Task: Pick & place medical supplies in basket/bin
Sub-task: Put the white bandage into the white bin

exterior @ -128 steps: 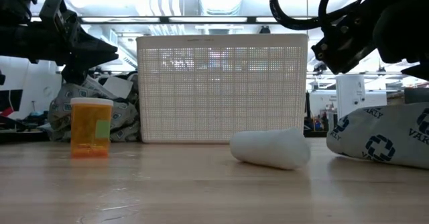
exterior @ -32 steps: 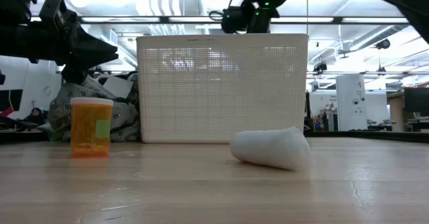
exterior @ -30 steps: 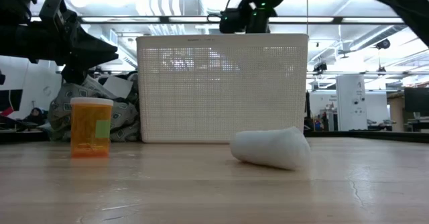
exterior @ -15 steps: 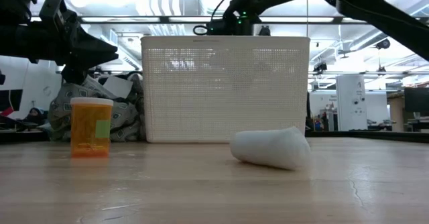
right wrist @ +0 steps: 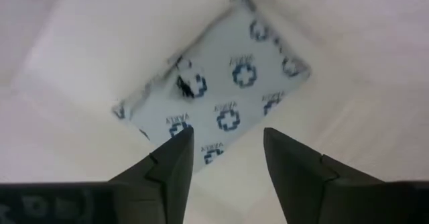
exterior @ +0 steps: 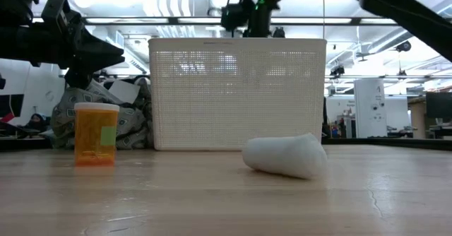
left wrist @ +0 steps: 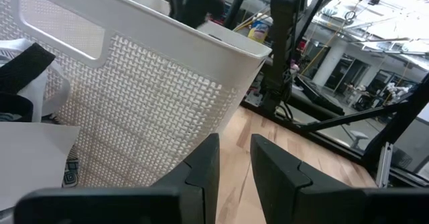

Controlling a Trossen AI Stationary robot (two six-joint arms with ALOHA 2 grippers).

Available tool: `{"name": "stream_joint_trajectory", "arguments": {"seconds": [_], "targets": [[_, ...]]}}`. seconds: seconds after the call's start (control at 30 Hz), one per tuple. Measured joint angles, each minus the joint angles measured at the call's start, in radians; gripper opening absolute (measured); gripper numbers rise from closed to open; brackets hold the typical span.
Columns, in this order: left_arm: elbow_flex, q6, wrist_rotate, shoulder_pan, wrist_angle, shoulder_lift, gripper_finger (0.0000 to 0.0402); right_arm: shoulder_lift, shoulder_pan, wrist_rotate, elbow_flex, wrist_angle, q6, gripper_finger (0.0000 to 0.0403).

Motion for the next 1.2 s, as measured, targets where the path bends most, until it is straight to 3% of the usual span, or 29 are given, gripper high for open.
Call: {"name": "stream_joint_trajectory", "arguments": {"seconds": [0.33,0.67,0.97,1.2], "targets": [[0.0,0.0,0.0,0.0,0.0,0.0,0.0068,-0.247,0.121,0.075,0.012,0.167,-0.118,0.0156],[0.0,0.0,0.0,0.0,0.0,0.0,0.0068,-0.412,0.372,0.074,0.012,0.198,-0.167,0.015],[0.0,0.004,0.0,0.0,0.0,0.0,0.0068,-0.375,0.576,0.07,0.008,0.175,-0.023,0.0152],[0.0,0.007,0.0,0.0,0.0,0.0,0.0068,-0.257,0.654,0.071,0.004,-0.017,0.035,0.0208]]}}
